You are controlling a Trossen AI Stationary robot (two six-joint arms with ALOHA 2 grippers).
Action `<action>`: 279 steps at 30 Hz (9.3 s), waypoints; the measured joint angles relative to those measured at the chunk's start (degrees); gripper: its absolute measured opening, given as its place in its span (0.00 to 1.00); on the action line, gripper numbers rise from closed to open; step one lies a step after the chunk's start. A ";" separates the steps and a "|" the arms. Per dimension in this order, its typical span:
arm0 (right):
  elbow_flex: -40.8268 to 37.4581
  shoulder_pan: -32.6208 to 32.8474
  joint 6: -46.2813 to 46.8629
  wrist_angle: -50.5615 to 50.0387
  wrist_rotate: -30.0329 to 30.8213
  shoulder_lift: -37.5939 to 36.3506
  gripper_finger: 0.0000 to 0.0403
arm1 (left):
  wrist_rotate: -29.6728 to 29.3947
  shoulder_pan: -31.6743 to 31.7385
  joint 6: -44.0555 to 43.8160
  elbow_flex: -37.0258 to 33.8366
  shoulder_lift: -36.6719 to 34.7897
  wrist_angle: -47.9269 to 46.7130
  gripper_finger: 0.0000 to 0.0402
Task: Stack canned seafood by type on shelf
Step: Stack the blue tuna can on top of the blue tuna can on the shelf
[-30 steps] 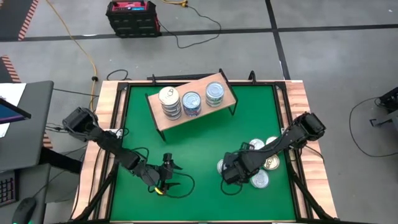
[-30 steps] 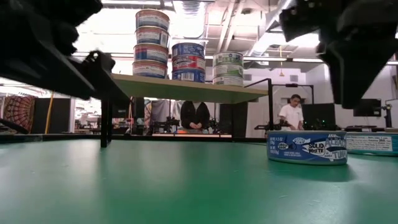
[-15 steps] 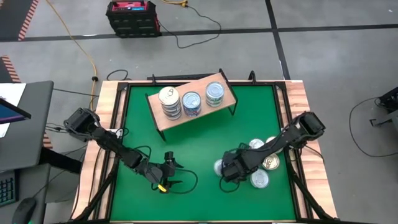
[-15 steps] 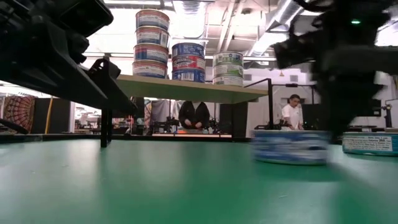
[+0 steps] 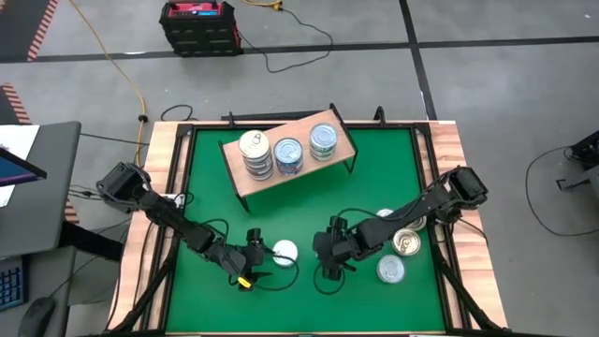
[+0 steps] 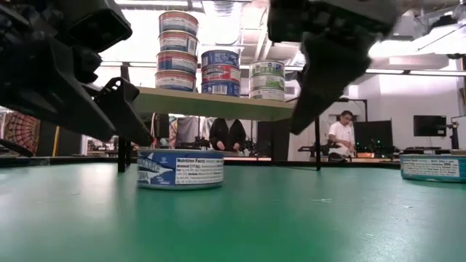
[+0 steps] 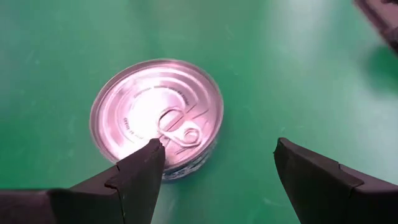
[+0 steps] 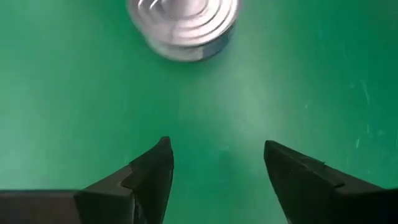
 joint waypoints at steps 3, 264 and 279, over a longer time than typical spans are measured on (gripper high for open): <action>0.04 -0.87 0.61 3.89 0.15 1.02 0.68 | -0.42 0.09 0.27 0.01 0.11 -1.86 0.72; 0.04 7.70 13.74 -10.91 30.49 -0.59 0.68 | -30.26 28.55 54.12 53.11 2.02 -58.44 0.59; 0.04 7.35 13.74 -10.80 30.49 -0.59 0.68 | -32.09 27.44 56.33 53.11 1.98 -58.18 0.59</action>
